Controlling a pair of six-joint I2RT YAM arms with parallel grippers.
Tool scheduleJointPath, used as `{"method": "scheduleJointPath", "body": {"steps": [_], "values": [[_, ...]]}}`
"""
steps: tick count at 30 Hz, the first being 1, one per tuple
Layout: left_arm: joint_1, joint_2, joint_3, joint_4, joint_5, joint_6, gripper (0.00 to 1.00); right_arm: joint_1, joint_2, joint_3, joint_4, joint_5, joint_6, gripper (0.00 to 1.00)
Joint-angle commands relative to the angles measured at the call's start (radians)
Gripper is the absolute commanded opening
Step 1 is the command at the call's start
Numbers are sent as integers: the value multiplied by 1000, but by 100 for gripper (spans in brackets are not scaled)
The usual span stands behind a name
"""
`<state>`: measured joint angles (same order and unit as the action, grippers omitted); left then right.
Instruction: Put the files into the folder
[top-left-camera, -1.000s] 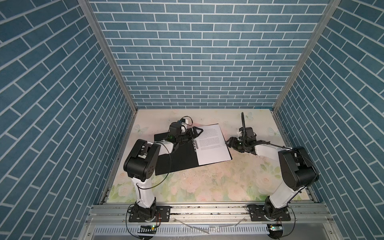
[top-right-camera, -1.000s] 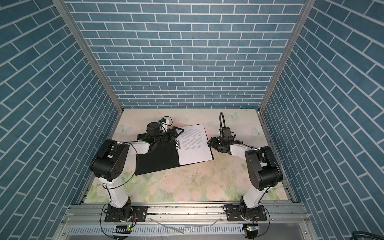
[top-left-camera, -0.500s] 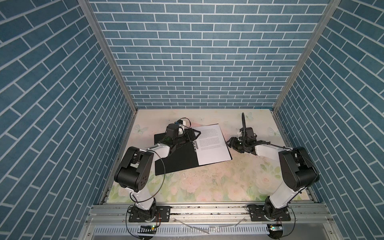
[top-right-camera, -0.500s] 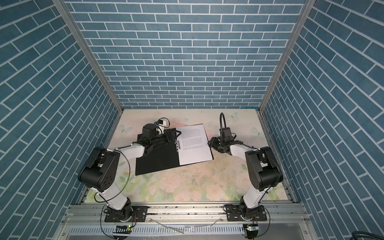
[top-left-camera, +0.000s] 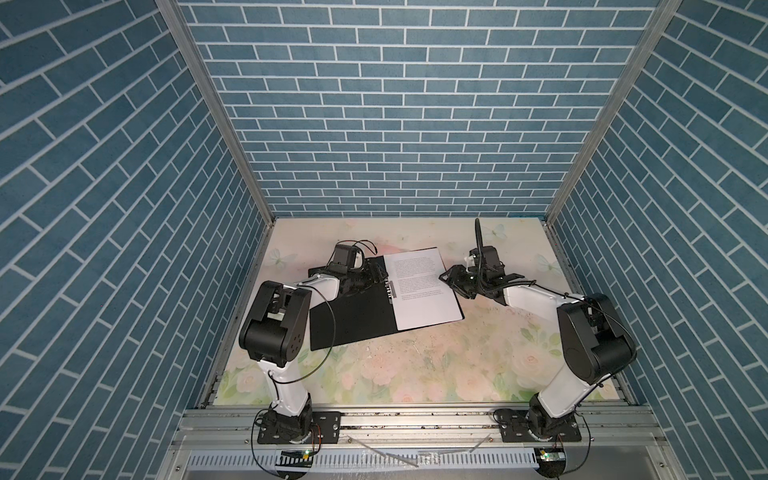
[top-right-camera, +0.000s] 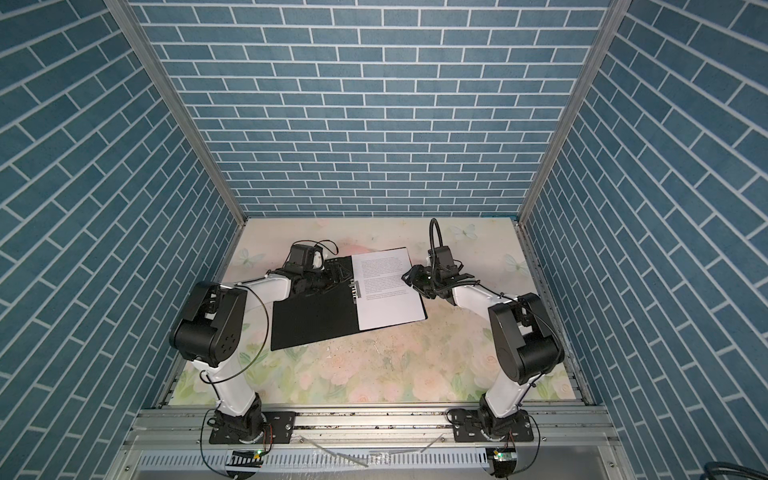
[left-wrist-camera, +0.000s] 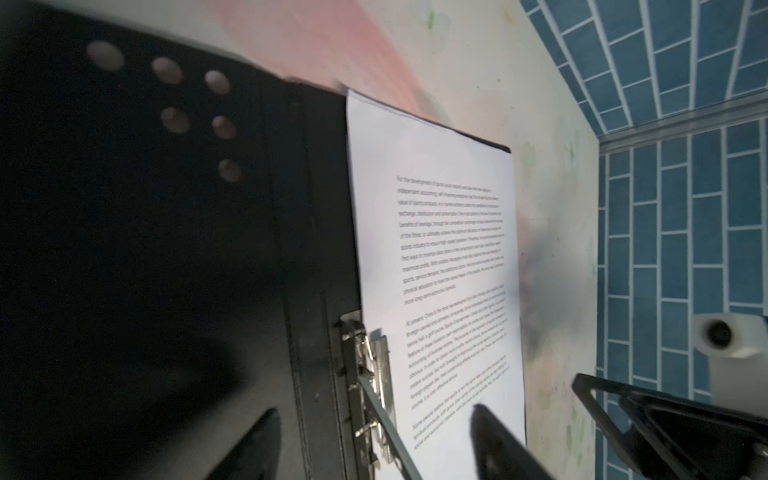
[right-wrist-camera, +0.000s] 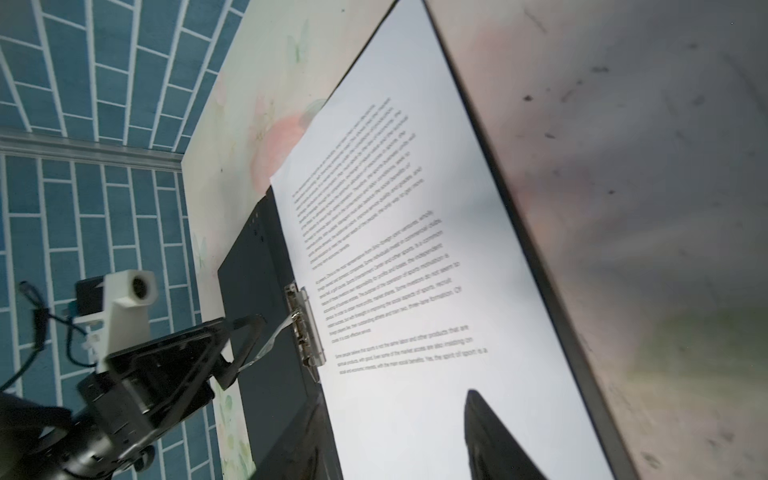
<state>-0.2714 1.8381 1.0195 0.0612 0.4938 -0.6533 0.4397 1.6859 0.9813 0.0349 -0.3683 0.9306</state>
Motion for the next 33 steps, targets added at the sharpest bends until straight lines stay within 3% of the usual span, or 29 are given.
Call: {"method": "scheduleJointPath", "body": {"steps": [1,10,33], "values": [[0,35,44,-65,-17,25,51,23,34,62,5,-18,53,50],[-1,106,104,-83,-4,25,39,67,96,120,48,-53,92,37],[-51,171,145,-72,-4,-15,21,183,306,302,152,-157,307,33]]}}
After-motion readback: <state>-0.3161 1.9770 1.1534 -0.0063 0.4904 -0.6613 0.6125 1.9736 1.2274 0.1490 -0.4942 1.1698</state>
